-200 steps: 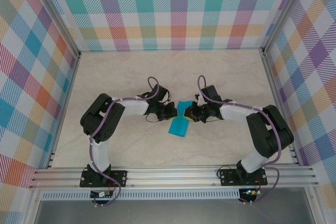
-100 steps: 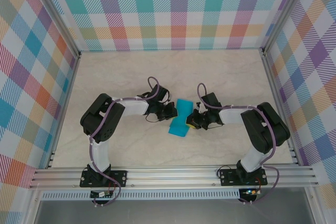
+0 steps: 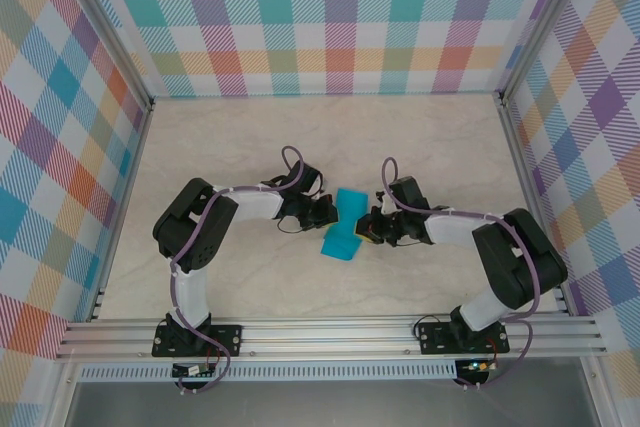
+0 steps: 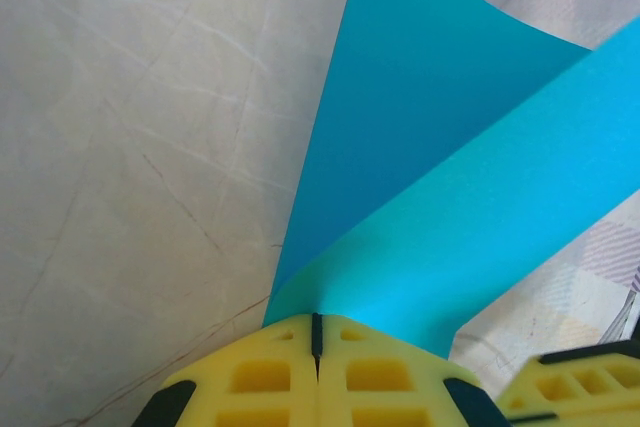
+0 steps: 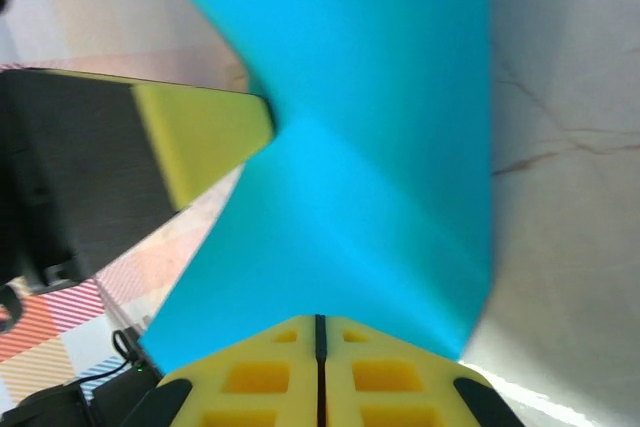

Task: Fold a paper plane with a square sheet of paper (pick it up from the middle)
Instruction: Fold the square sheet of paper in half at the center of the table.

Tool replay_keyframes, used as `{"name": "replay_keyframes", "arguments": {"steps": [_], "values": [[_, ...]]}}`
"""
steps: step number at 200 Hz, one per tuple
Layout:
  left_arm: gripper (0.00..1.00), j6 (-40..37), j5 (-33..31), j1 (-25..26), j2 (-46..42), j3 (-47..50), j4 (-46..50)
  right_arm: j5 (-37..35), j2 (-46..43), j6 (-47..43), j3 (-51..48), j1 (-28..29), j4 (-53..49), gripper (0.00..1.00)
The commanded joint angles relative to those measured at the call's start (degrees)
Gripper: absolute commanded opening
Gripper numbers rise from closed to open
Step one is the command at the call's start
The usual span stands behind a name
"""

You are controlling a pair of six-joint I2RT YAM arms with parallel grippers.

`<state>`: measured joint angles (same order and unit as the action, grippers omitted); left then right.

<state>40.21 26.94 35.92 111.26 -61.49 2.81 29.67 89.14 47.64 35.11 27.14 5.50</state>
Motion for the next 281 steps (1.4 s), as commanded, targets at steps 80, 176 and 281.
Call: {"name": "replay_keyframes", "arguments": {"steps": [80,176,281], "values": [[0.00,-1.58,-4.42,0.46,2.76,1.60,6.40,0.99,5.11,1.89,-4.37,1.08,6.52,0.05],[0.00,-1.52,-4.48,0.46,2.90,1.36,6.68,-1.00,1.86,2.99,-7.41,4.95,9.03,0.05],[0.00,-1.71,-4.53,0.46,2.59,1.55,6.95,0.24,-3.27,4.83,-10.33,6.16,10.64,0.08]]}}
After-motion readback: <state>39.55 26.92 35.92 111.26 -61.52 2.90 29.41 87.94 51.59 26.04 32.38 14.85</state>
